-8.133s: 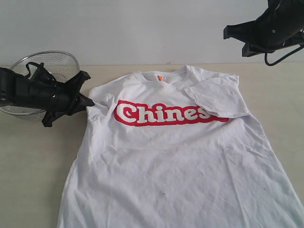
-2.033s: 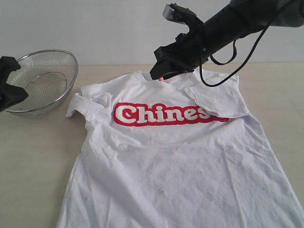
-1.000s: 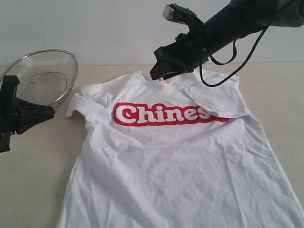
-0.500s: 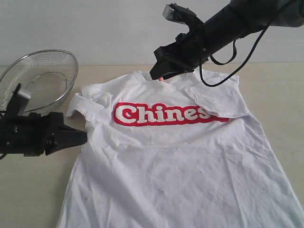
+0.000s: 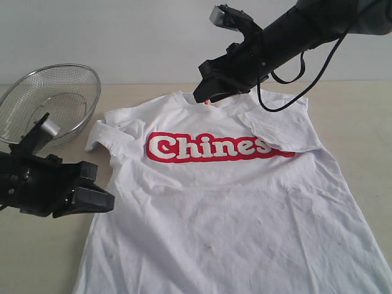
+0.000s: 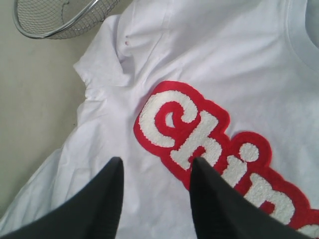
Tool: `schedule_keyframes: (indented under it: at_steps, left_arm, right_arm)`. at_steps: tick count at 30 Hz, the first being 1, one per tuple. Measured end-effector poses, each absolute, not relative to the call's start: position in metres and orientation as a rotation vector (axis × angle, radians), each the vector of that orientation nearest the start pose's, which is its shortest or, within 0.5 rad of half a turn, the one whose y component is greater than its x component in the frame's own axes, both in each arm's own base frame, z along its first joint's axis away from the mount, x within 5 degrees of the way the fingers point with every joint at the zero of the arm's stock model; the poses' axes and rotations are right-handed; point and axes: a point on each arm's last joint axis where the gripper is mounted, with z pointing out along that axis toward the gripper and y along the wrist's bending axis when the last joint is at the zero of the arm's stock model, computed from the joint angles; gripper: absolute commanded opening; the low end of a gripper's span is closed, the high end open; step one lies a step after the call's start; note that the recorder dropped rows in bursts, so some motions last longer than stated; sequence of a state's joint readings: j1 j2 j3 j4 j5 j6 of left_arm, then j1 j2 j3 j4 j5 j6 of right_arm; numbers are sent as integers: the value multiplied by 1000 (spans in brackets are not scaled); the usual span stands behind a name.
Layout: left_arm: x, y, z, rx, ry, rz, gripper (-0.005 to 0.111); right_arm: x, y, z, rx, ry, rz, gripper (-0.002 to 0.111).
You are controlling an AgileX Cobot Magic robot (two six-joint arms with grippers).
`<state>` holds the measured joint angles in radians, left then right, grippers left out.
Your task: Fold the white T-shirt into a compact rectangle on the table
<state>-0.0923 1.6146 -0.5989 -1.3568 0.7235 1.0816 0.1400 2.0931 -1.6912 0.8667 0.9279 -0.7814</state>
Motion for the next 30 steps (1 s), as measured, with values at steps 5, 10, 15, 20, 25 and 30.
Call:
schedule_keyframes:
  at_steps: [5,10,15,20,25,30]
  left_arm:
    - [235,-70,159,-9,2742,-684,4]
    - [245,-63,164,-92,2608,-316,4]
    - [244,-69,159,-327,2389,-375,4]
    - [240,-72,148,-572,2134,-686,4]
    - [248,-71,147,-722,1961,-913,4]
    - [258,-59,132,-935,1845,-1024,4]
  right_arm:
    - [445,119,230,-609,2408,832,39]
    - [445,119,230,-609,2408,832,39]
    - [445,119,230,-609,2408,832,39]
    - [445,119,230,-609,2408,832,39]
    - [445,119,230,-609,2408,832,39]
    - [445,119,230,-609,2408,832,39]
